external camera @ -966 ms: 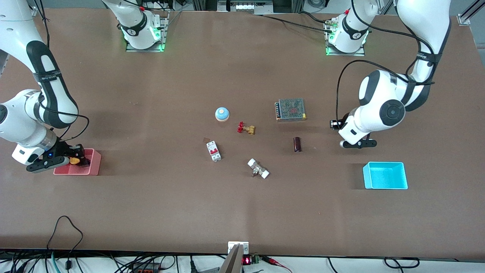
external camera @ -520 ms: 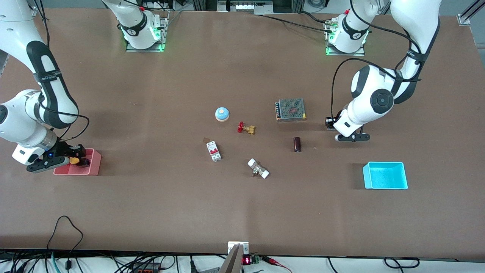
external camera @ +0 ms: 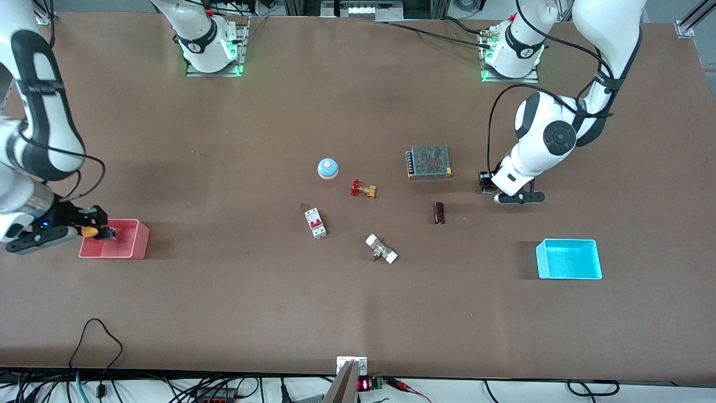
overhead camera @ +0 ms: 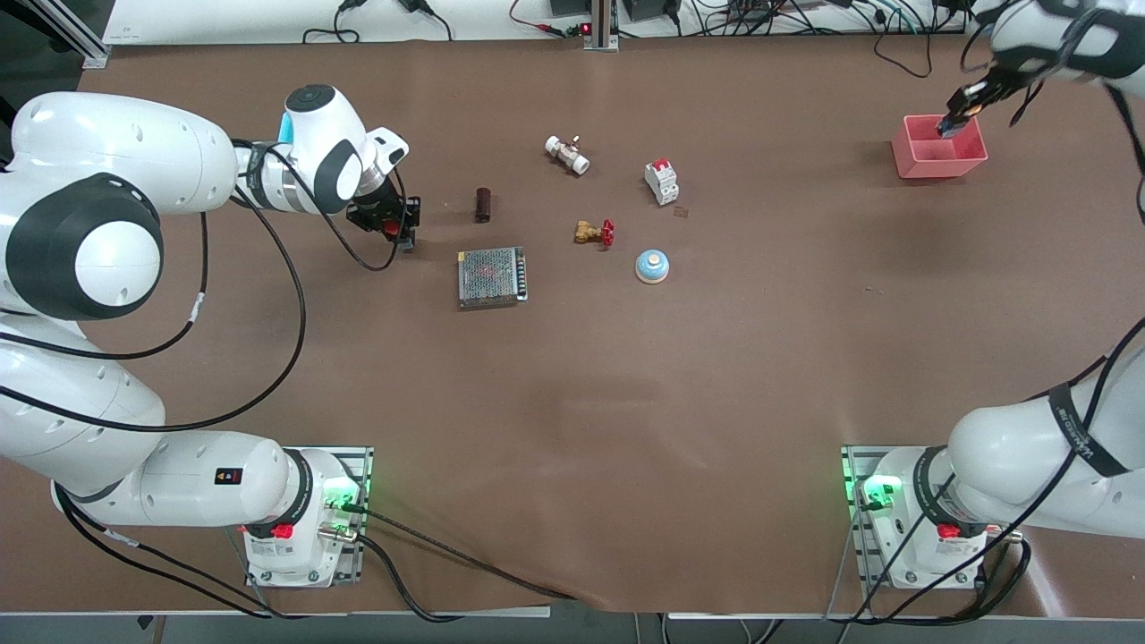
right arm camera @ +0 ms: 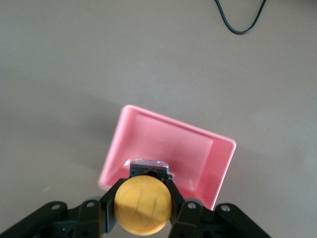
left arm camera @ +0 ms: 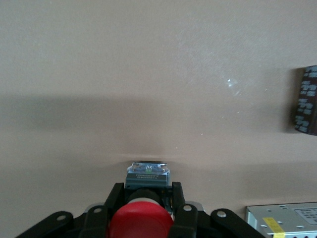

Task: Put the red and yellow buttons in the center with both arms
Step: 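Lift the yellow button with the right gripper while the left gripper carries the red button, then lower the red button with the left gripper while the right gripper carries the yellow button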

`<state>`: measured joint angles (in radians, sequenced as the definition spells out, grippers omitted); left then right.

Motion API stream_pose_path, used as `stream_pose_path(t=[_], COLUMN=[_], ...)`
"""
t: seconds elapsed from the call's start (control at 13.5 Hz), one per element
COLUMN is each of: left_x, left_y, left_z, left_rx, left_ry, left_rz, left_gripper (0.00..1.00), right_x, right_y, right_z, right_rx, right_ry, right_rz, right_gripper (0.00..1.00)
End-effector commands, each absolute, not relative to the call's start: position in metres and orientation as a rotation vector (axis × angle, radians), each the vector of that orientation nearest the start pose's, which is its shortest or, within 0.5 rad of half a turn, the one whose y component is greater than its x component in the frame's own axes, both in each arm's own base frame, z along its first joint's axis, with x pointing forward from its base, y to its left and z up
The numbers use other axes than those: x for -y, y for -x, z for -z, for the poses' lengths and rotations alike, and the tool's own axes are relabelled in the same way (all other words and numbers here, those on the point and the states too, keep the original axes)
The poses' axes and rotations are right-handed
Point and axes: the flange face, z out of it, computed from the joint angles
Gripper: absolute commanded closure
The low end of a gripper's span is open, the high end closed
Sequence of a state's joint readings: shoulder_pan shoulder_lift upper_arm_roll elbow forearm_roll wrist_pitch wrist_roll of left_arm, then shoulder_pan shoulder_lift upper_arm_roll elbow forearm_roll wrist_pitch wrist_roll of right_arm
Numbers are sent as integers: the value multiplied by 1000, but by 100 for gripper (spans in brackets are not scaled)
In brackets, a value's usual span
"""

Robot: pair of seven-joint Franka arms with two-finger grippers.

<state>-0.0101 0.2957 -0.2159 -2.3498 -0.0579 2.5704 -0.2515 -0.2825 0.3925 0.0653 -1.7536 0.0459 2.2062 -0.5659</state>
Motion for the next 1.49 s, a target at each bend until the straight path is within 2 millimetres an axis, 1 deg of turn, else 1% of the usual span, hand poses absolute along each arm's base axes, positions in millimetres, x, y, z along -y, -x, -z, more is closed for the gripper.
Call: stream_pose_path(t=[0.0,0.07,0.15,0.22,0.3,0.37,0.45,0.52,0.59,0.67,0.74,0.89,0.97,1.04,1.11,1.19,1.26,1.34,1.41], left_x=[116,115,116,116,116,116,116,116,108,97,81,60,59,50,38,30,19,11,9], left_y=[-490,-490,-490,-490,-490,-493,-496,-510,-523,-543,-559,-587,-598,-607,-615,-619,-623,-625,-626], left_z=[-199,-198,-197,-197,-200,-209,-220,-235,-246,-264,-282,-327,-348,-366,-385,-397,-416,-431,-447], left_rx=[148,150,151,146,145,147,152,163,189,224,256,299,283,285,275,246,244,239,219], left_ry=[3221,3220,3220,3219,3218,3220,3218,3225,3226,3227,3216,3203,3206,3199,3189,3186,3181,3177,3178], left_rz=[-136,-141,-143,-148,-150,-129,-121,-78,-45,14,39,40,43,41,59,52,59,41,17], left_gripper=[86,84,74,42,5,0,0,0,0,0,0,0,0,0,0,0,0,0,0], right_x=[89,57,26,-2,-28,-48,-61,-75,-85,-93,-101,-116,-125,-135,-140,-148,-156,-168,-178], right_y=[-623,-619,-615,-612,-609,-605,-603,-598,-594,-589,-584,-578,-576,-573,-572,-568,-567,-564,-563], right_z=[-416,-429,-435,-435,-432,-423,-412,-391,-372,-355,-341,-324,-317,-308,-298,-288,-281,-279,-275], right_rx=[330,258,188,127,90,44,32,23,9,14,10,7,-7,0,5,13,-10,-25,-20], right_ry=[3057,3064,3067,3067,3064,3070,3091,3098,3097,3103,3118,3173,3179,3177,3169,3161,3153,3150,3151], right_rz=[34,2,-22,-44,-56,-76,-55,-22,20,40,42,24,26,30,37,50,60,60,68], right_gripper=[65,65,65,65,65,65,65,65,65,65,65,65,65,65,65,65,65,65,65])
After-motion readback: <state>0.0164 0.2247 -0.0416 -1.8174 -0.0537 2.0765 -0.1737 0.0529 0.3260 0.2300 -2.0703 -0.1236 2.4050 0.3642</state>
